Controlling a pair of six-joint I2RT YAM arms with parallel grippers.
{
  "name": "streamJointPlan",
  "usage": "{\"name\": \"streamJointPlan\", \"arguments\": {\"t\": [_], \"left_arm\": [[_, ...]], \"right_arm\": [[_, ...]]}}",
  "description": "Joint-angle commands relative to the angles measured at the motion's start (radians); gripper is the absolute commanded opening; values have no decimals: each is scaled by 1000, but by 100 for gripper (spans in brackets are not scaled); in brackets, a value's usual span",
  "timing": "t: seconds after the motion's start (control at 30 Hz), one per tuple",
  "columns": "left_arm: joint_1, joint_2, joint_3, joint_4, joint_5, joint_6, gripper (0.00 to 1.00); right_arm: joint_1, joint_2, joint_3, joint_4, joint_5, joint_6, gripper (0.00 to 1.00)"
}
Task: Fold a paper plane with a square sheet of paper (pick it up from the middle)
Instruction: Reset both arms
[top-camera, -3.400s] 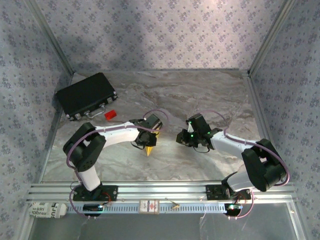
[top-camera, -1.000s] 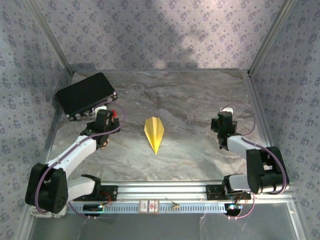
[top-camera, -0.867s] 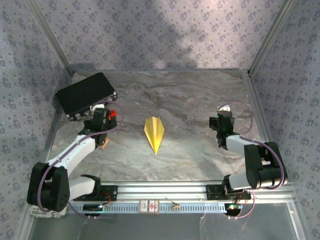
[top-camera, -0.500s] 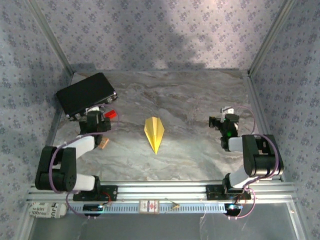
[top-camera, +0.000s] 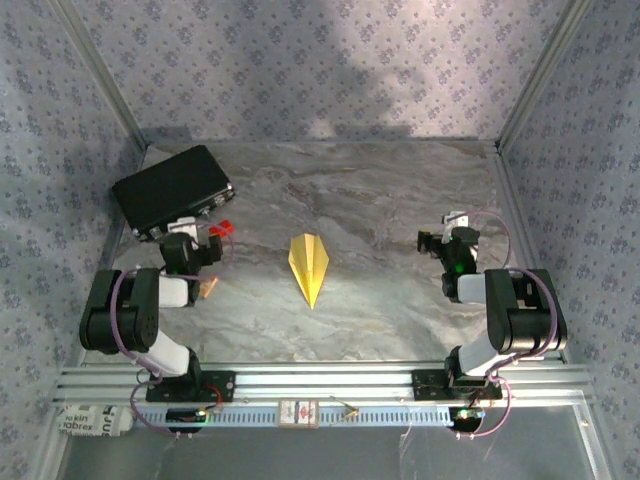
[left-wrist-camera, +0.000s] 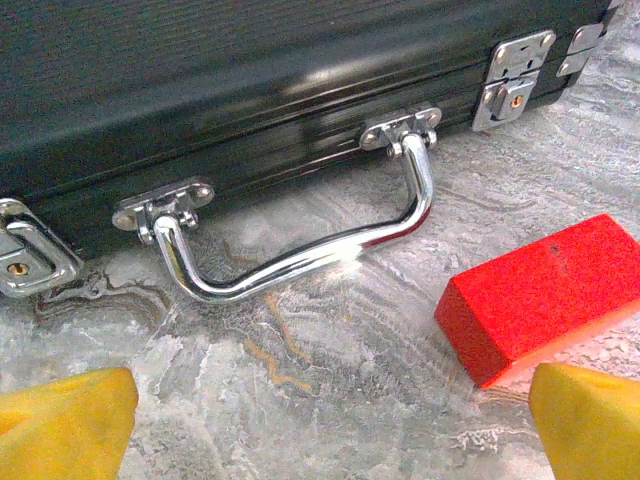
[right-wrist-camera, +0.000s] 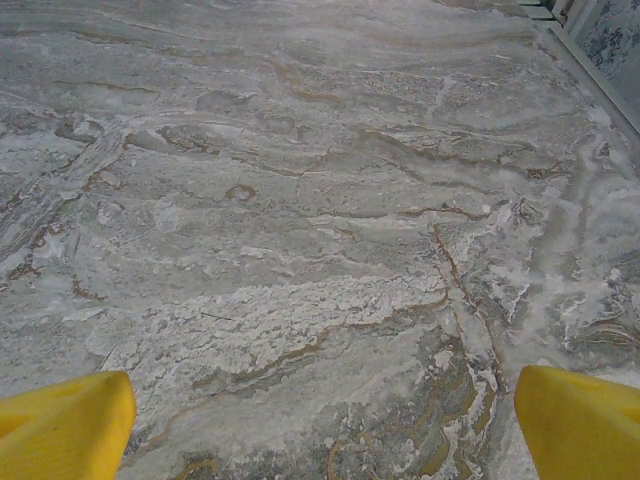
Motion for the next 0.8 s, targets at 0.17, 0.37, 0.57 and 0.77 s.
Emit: {"name": "streamJointPlan", "arguments": {"t": [0.17, 0.37, 0.57, 0.77], "left_arm": [[-7, -5, 15, 119, -42, -15, 100], [-9, -7, 24, 100, -33, -12, 100], [-7, -8, 25, 99, -34, -12, 100], [-8, -8, 24, 100, -34, -12, 100]], "right_arm": [[-4, -2, 14, 23, -7, 8, 99], [-4, -3, 13, 24, -8, 7, 99], [-4, -2, 14, 23, -7, 8, 99], [-4, -3, 13, 23, -7, 9, 99]]}}
